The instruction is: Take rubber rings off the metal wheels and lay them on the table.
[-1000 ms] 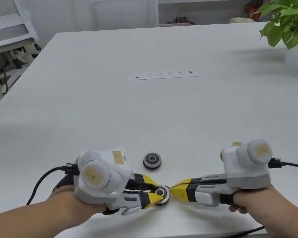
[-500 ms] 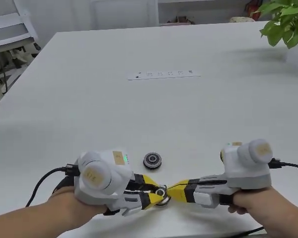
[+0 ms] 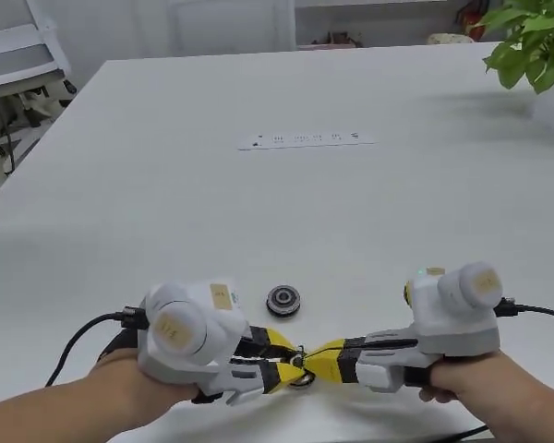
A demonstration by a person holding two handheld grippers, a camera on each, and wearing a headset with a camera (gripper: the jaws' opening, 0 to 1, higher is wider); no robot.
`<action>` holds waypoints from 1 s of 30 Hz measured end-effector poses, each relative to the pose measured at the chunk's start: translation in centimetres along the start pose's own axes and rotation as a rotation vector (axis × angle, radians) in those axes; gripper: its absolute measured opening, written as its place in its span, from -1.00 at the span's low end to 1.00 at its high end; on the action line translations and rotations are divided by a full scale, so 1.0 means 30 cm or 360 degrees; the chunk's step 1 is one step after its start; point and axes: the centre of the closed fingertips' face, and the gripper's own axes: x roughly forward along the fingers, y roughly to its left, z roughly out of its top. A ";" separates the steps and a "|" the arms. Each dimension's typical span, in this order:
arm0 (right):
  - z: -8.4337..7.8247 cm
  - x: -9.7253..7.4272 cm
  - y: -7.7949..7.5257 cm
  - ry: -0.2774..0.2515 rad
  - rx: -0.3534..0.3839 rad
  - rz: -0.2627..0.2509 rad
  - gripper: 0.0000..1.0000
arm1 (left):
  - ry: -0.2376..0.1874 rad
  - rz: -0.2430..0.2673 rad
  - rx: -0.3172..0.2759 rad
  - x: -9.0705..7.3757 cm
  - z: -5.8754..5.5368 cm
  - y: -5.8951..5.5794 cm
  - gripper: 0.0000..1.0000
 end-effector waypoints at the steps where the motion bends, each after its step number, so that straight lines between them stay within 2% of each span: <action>1: -0.013 -0.004 0.016 0.0032 0.0038 0.0030 -1.00 | 0.0001 0.0001 0.0000 0.000 0.000 0.000 -0.75; 11: -0.013 -0.011 -0.017 0.0026 -0.0011 -0.0032 -1.00 | -0.0055 0.0013 -0.0010 -0.003 0.003 -0.001 -0.74; 19: -0.011 -0.016 -0.027 0.0014 -0.0003 -0.0047 -1.00 | -0.0041 -0.0004 -0.0023 -0.003 0.006 -0.003 -0.71; 21: -0.008 -0.018 -0.030 0.0007 -0.0002 -0.0050 -1.00 | -0.0043 -0.0007 -0.0019 -0.007 0.011 -0.002 -0.63; 30: 0.000 -0.022 -0.028 -0.0005 0.0005 -0.0042 -1.00 | -0.0057 -0.0057 -0.0019 -0.038 0.028 -0.017 -0.50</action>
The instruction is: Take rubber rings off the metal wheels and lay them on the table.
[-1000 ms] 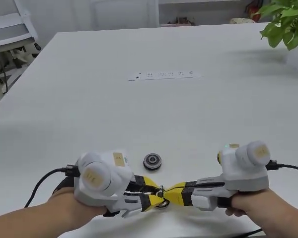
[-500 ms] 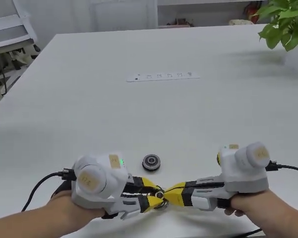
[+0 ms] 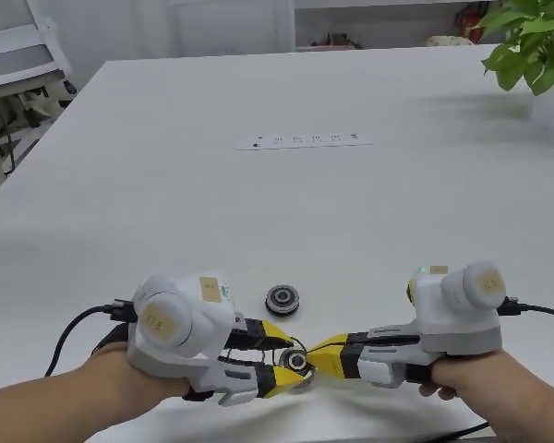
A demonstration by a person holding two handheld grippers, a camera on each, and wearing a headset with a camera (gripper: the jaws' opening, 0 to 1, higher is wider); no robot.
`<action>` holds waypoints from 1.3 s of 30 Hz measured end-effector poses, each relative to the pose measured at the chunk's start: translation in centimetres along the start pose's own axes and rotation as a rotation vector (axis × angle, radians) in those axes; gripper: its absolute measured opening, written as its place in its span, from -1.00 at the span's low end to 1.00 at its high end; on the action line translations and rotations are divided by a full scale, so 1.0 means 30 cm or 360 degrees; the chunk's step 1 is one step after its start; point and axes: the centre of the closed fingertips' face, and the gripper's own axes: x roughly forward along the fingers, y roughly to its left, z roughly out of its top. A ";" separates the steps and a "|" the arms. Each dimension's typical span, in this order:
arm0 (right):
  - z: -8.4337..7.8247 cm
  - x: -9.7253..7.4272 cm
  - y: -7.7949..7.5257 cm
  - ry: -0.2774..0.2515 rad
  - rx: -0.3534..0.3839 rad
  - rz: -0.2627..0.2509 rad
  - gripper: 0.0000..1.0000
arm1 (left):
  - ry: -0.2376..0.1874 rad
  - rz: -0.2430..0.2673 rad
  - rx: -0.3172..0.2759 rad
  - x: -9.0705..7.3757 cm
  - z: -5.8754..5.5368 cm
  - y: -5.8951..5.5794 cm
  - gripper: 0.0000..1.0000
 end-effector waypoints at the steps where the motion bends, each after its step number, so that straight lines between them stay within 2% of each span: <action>1: 0.000 0.000 0.000 -0.0001 0.0000 0.0000 -1.00 | -0.0007 -0.0005 -0.0004 -0.006 0.005 -0.002 -0.48; 11: 0.026 -0.009 0.013 -0.0017 0.0000 0.0019 -1.00 | -0.0047 -0.0020 -0.0015 -0.066 0.030 -0.013 -0.36; 21: 0.062 -0.011 0.018 -0.0019 -0.0013 0.0033 -1.00 | -0.0102 0.0057 -0.0062 -0.158 0.045 0.031 -0.22; 29: 0.096 0.007 0.024 -0.0012 -0.0030 0.0058 -1.00 | -0.0104 0.0115 -0.0093 -0.225 0.027 0.060 -0.10; 36: 0.119 0.038 0.028 0.0023 -0.0051 0.0084 -1.00 | -0.0122 0.0166 -0.0115 -0.266 0.022 0.068 0.05; 39: 0.128 0.052 0.028 0.0033 -0.0048 0.0096 -1.00 | -0.0107 0.0175 -0.0120 -0.281 0.007 0.070 0.07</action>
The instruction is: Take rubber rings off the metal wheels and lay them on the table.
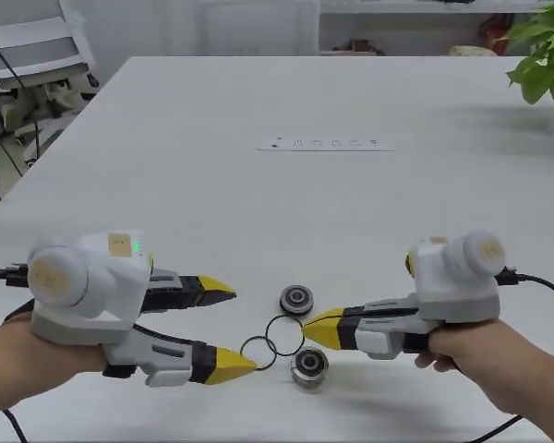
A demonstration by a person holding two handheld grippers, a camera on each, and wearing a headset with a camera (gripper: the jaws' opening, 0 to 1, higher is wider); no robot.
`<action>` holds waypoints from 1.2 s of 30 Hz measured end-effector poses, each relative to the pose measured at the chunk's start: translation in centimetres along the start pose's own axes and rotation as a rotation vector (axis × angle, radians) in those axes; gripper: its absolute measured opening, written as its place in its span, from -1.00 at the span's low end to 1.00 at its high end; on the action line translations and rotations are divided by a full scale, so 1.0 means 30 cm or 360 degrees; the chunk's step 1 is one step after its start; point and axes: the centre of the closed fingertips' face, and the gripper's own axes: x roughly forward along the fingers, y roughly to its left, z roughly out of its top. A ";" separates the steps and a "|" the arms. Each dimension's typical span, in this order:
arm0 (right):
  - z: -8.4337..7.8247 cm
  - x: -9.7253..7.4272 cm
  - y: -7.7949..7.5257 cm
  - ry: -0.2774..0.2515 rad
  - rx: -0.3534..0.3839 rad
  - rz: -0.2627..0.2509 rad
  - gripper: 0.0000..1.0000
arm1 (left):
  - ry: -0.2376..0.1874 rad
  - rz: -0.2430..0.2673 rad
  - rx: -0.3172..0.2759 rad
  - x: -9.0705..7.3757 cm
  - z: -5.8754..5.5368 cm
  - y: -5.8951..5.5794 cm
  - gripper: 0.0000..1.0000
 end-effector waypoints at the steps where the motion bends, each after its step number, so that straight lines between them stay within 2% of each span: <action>1: 0.002 0.006 -0.001 0.0008 0.0001 0.0002 -1.00 | 0.0005 0.0004 -0.0001 -0.007 -0.005 0.002 0.08; 6: 0.000 0.033 0.001 0.0052 0.0005 0.0025 -1.00 | -0.0002 0.0028 -0.0053 -0.036 -0.015 0.012 0.13; 14: -0.012 0.077 0.005 0.0128 0.0037 0.0053 -1.00 | 0.0010 0.0041 -0.0080 -0.058 -0.035 0.013 0.27; 28: -0.046 0.139 -0.012 0.0251 0.0093 0.0040 -1.00 | 0.0008 0.0072 -0.0131 -0.091 -0.057 0.023 0.30; 36: -0.077 0.148 -0.036 0.0321 0.0065 -0.0022 -1.00 | 0.0010 0.0076 -0.0136 -0.093 -0.063 0.023 0.30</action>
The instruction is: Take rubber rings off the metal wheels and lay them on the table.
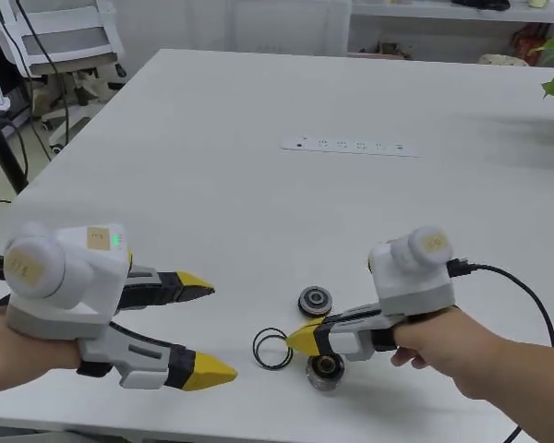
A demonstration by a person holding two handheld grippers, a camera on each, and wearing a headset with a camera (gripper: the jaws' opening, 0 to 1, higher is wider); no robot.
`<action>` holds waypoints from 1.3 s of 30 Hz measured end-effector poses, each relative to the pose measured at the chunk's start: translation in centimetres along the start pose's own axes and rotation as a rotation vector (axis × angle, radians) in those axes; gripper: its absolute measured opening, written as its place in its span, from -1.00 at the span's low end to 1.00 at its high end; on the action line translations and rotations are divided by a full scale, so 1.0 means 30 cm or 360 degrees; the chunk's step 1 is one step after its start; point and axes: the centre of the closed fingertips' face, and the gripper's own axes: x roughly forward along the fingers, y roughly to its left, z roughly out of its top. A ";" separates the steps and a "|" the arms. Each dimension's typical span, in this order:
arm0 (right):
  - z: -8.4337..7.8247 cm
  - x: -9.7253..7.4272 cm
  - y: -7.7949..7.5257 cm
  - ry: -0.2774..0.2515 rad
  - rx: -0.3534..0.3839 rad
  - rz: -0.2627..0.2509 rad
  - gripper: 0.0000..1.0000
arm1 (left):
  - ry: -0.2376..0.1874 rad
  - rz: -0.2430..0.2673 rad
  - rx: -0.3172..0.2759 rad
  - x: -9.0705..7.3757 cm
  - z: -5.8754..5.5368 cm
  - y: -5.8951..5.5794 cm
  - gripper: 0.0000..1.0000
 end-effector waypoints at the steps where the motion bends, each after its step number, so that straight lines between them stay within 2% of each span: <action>1: 0.000 0.001 -0.002 0.0002 -0.0004 -0.0005 -1.00 | -0.0001 0.0000 -0.0001 0.000 0.000 0.000 0.30; 11: -0.016 0.003 -0.026 0.0046 -0.0055 -0.0073 -1.00 | 0.0014 -0.0008 -0.0012 0.004 -0.011 0.003 0.30; 19: -0.007 -0.009 -0.026 0.0016 -0.0078 -0.0080 -0.87 | 0.0023 -0.0012 -0.0010 0.006 -0.009 0.008 0.30; 23: 0.016 -0.025 -0.025 -0.0041 -0.0075 -0.0069 -0.76 | 0.0022 -0.0015 -0.0007 0.010 -0.002 0.013 0.30; 27: 0.044 -0.051 -0.027 -0.0104 -0.0076 -0.0084 -0.73 | 0.0015 -0.0014 -0.0006 0.018 0.010 0.021 0.30; 32: 0.095 -0.095 -0.029 -0.0217 -0.0073 -0.0083 -0.64 | 0.0014 -0.0021 0.0004 0.027 0.027 0.032 0.31; 39: 0.138 -0.166 -0.080 -0.0327 -0.0088 -0.0164 -0.56 | 0.0024 -0.0017 0.0017 0.039 0.041 0.065 0.29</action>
